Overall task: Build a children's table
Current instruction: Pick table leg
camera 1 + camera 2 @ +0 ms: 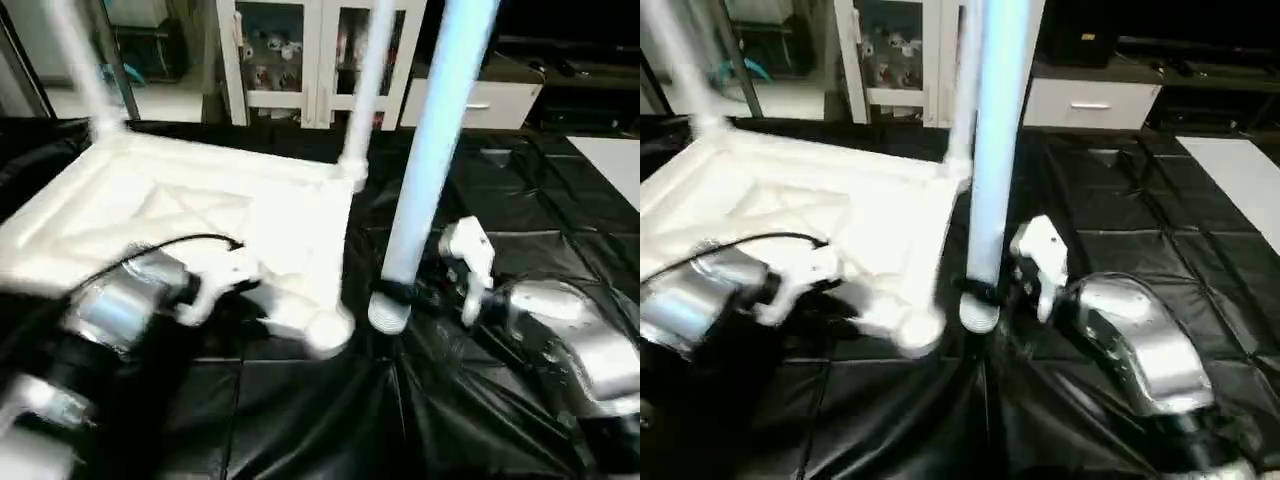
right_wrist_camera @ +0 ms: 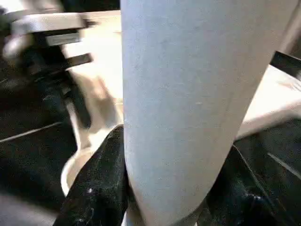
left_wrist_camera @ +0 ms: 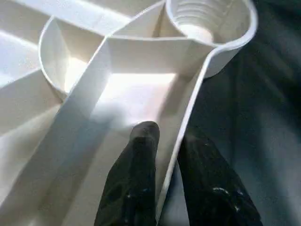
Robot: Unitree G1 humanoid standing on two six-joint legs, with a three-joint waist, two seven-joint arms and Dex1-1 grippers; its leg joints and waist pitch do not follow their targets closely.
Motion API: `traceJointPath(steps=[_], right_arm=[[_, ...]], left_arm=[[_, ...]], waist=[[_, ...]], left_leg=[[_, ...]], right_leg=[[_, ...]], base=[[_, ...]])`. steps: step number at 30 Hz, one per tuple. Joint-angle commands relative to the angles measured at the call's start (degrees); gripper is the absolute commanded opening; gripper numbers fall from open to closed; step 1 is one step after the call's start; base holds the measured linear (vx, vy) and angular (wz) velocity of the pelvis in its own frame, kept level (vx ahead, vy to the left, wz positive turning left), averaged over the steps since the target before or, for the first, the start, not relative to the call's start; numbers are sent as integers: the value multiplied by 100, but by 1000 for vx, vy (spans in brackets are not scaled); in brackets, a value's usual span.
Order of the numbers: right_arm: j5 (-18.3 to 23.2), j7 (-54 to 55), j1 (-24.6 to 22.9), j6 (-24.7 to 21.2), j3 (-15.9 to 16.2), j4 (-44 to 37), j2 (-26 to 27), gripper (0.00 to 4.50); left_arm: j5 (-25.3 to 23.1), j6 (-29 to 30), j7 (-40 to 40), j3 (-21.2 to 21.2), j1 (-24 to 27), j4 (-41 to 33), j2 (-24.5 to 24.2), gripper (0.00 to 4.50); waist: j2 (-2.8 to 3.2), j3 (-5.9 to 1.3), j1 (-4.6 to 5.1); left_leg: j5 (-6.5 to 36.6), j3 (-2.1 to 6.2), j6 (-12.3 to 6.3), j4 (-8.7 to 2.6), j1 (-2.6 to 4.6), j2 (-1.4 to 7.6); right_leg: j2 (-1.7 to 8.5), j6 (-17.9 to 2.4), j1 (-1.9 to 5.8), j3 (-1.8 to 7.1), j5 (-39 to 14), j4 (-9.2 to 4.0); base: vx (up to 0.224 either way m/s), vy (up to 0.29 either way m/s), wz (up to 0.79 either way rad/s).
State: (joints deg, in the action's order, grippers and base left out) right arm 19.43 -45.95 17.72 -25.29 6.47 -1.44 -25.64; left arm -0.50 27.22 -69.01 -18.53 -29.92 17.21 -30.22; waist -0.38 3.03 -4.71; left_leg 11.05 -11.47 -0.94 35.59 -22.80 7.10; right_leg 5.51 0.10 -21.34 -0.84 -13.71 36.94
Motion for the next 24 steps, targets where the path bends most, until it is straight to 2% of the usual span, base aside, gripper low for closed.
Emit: traceJointPath(steps=[1,2,3,6,8,9,10,12,16,19,24], right_arm=[[-34,272,100,-135,-270,28,35,182],[-4,361,130,-184,-315,54,87,182],[58,491,173,-261,-395,83,170,182],[171,658,243,-360,-507,126,293,182],[181,678,259,-369,-518,139,314,182],[178,692,305,-392,-504,172,338,182],[178,692,305,-392,-504,172,338,182],[179,681,330,-412,-481,181,334,182],[203,658,354,-496,-493,142,315,182],[209,618,371,-526,-500,139,291,182],[250,560,391,-572,-489,137,267,182]], left_arm=[[-39,614,715,236,212,78,111,59],[-51,821,890,318,264,-33,208,57],[-140,1046,1146,374,354,-181,333,49],[-255,1197,1447,375,519,-438,491,39],[-210,1238,1495,391,580,-557,565,34],[-75,1073,1340,208,802,-1040,631,29],[-75,1073,1340,208,802,-1040,631,24],[-27,829,1149,29,923,-1285,573,16],[-10,689,1080,-57,987,-1444,461,2],[18,743,1120,16,1003,-1538,413,57],[-85,611,1218,71,1019,-1582,288,79]], waist=[[-36,-318,-5],[-31,-317,11],[-83,-315,36],[-81,-301,86],[-81,-303,103],[-119,-308,126],[-112,-311,129],[-111,-313,128],[-117,-324,94],[-130,-315,92],[-125,-302,103]], left_leg=[[1440,310,219,-566,208,602],[1385,309,228,-581,200,609],[1395,307,217,-589,194,609],[1399,326,171,-583,173,599],[1404,316,165,-582,187,589],[1307,322,121,-578,163,602],[1247,322,95,-578,161,609],[1145,287,-11,-566,204,599],[850,267,-120,-557,214,594],[887,264,-99,-563,209,594],[1111,268,40,-590,230,599]], right_leg=[[473,-1439,99,177,-690,-457],[455,-1377,105,173,-684,-446],[438,-1327,109,167,-717,-455],[448,-1220,115,179,-954,-503],[420,-1178,96,176,-993,-512],[438,-1184,123,176,-889,-500],[441,-1182,126,176,-823,-502],[391,-1196,80,173,-645,-505],[370,-1251,86,160,-218,-460],[386,-1263,93,157,-295,-465],[375,-1207,72,163,-561,-492]], base=[[0,0,0],[0,0,0],[0,0,0],[0,0,0],[0,0,0],[0,0,0],[0,0,0],[0,0,0],[0,0,0],[0,0,0],[0,0,0]])
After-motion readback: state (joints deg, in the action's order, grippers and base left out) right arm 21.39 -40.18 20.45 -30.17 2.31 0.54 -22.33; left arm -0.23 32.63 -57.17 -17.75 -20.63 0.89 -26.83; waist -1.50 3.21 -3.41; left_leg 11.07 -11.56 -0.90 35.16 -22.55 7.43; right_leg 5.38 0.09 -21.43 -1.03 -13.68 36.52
